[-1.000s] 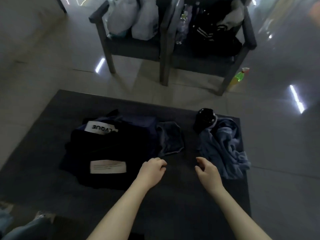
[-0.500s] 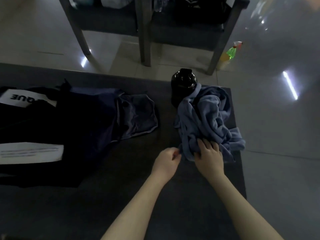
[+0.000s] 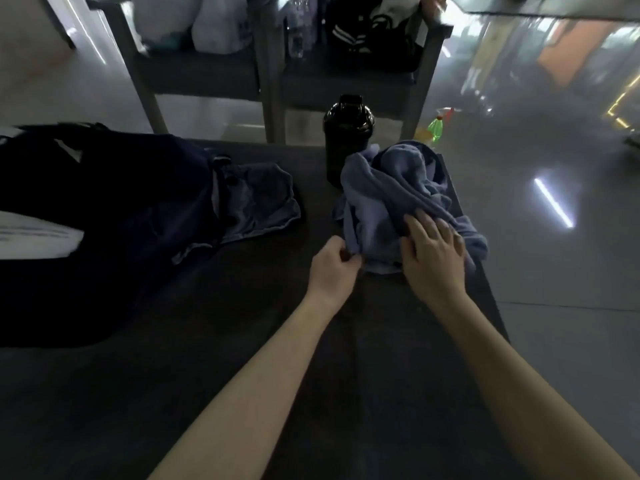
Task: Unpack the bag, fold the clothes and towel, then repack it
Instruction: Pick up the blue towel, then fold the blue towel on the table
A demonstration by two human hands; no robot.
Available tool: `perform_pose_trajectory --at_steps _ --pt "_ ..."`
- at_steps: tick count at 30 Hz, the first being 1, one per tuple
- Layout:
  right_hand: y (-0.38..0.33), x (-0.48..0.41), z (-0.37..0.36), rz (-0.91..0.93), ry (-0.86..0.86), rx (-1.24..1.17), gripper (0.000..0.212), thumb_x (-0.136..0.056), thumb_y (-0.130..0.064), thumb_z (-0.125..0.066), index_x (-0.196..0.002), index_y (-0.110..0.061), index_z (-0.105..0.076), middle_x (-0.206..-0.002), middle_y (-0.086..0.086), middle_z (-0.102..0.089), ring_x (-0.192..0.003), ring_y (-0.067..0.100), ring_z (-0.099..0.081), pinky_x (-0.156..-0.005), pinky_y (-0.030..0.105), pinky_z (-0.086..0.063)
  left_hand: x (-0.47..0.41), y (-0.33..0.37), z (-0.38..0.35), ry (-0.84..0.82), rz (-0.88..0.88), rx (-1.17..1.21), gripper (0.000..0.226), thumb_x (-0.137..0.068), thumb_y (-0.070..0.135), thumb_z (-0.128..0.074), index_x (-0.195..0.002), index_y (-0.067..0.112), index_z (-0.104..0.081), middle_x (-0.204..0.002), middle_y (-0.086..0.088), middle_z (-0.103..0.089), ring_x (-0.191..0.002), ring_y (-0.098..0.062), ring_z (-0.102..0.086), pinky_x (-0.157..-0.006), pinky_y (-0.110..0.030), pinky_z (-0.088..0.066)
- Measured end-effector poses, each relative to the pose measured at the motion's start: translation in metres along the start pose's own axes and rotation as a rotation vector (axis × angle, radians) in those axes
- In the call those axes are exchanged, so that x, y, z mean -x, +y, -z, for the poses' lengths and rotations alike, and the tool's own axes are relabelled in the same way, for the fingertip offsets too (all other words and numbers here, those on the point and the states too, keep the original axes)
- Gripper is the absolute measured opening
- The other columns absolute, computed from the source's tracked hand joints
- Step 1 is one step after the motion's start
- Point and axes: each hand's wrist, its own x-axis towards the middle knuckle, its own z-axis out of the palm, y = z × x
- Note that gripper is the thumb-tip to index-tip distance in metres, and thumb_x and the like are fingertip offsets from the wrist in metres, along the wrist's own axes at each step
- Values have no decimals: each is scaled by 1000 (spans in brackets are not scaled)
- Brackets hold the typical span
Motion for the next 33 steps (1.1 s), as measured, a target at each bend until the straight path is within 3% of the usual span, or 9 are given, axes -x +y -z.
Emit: perform_pose_trajectory --at_steps 4,7,11,14,19,23,26,30,33 --pt "4 18 -4 -4 -72 -9 44 -101 -35 -32 -140 -18 -42 -152 3 -34 -143 24 -21 -115 45 -20 22 5 16 22 -38 158 12 -94 14 -53 -84 11 -48 -77 -1 -46 -68 -11 -44 -62 -22 -36" --pt "-5 33 11 -80 -191 -98 50 -98 -43 -20 -138 -21 -42 -151 0 -35 -141 22 -25 -112 47 -24 41 6 27 48 127 392 7 -97 13 -47 -93 16 -51 -96 -7 -56 -84 -17 -55 -77 -31 -47" --pt "-10 38 26 -119 -215 -187 43 -100 -35 -31 -138 -18 -44 -146 8 -41 -135 28 -35 -107 47 -31 52 10 45 101 277 550 17 -100 21 -43 -107 10 -54 -115 -15 -58 -100 -29 -58 -93 -43 -49" --pt "-14 37 30 -152 3 -276 44 -96 -27 -48 -137 -11 -43 -140 13 -42 -125 36 -39 -99 45 -36 54 14 56 46 247 271 28 -94 32 -57 -109 8 -55 -107 -10 -61 -96 -25 -59 -82 -34 -49" --pt "-8 34 22 -147 -132 -267 31 -99 -29 -37 -114 -13 -59 -130 8 -54 -116 34 -46 -92 45 -40 53 13 71 36 118 -290 7 -89 12 -53 -83 14 -56 -85 -7 -61 -79 -23 -61 -65 -32 -48" --pt "-4 24 26 -229 -162 -229 31 -98 -34 -36 -107 -13 -57 -118 11 -60 -105 34 -54 -84 42 -42 50 13 97 263 91 -872 18 -91 11 -46 -106 16 -55 -110 -7 -53 -103 -26 -53 -84 -39 -46" --pt "-10 19 24 -178 -64 -95 29 -94 -35 -46 -114 -14 -53 -118 13 -60 -107 36 -52 -84 43 -41 48 13 88 262 70 -838 39 -96 31 -38 -132 18 -43 -137 -11 -41 -123 -29 -41 -97 -46 -36" --pt "-27 13 16 -121 -47 -60 54 -90 -45 -54 -138 -25 -40 -133 16 -44 -119 40 -42 -92 48 -40 39 15 41 1 -7 -890 73 -87 70 -33 -145 27 -24 -149 -9 -27 -134 -34 -28 -105 -59 -24" --pt "-33 6 5 -127 -138 -74 57 -88 -49 -56 -139 -30 -39 -140 16 -35 -127 40 -35 -97 51 -39 37 8 22 -95 -46 -1052 44 -95 42 -44 -132 20 -42 -141 -9 -37 -134 -36 -26 -109 -65 -13"
